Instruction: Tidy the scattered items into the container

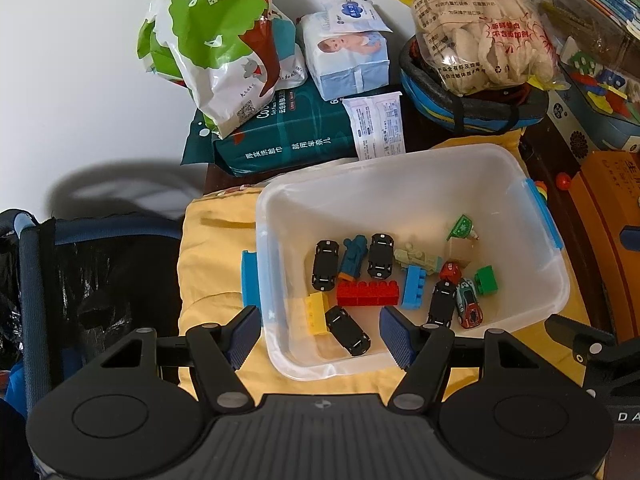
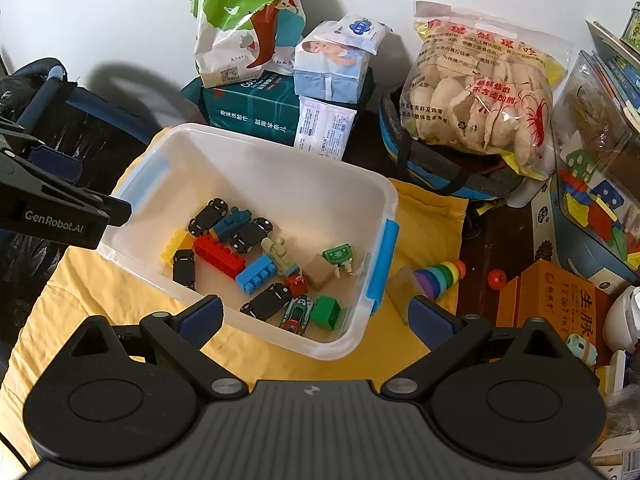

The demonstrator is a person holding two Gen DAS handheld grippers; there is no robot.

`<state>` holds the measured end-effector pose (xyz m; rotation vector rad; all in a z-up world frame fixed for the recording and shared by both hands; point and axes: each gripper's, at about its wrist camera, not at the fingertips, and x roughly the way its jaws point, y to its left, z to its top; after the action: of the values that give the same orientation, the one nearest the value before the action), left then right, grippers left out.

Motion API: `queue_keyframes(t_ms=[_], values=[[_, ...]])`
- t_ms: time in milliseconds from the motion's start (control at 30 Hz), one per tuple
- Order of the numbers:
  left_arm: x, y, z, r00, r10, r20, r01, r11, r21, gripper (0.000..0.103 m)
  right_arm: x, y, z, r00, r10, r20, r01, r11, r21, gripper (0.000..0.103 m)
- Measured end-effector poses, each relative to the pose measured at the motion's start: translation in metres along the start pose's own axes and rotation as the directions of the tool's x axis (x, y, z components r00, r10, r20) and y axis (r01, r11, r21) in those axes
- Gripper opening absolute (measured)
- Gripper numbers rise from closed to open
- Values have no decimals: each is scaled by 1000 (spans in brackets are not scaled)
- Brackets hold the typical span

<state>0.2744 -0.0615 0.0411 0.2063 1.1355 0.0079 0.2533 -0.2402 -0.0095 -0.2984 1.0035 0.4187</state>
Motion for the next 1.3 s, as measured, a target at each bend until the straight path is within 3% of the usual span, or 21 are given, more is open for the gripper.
queue_keyframes(t_ms=[1300], values=[[-1,2,-3,1000,-4,2,4,1000,-4,72,1,6,-2,1000,14,-3,-14,1000,-19,101]])
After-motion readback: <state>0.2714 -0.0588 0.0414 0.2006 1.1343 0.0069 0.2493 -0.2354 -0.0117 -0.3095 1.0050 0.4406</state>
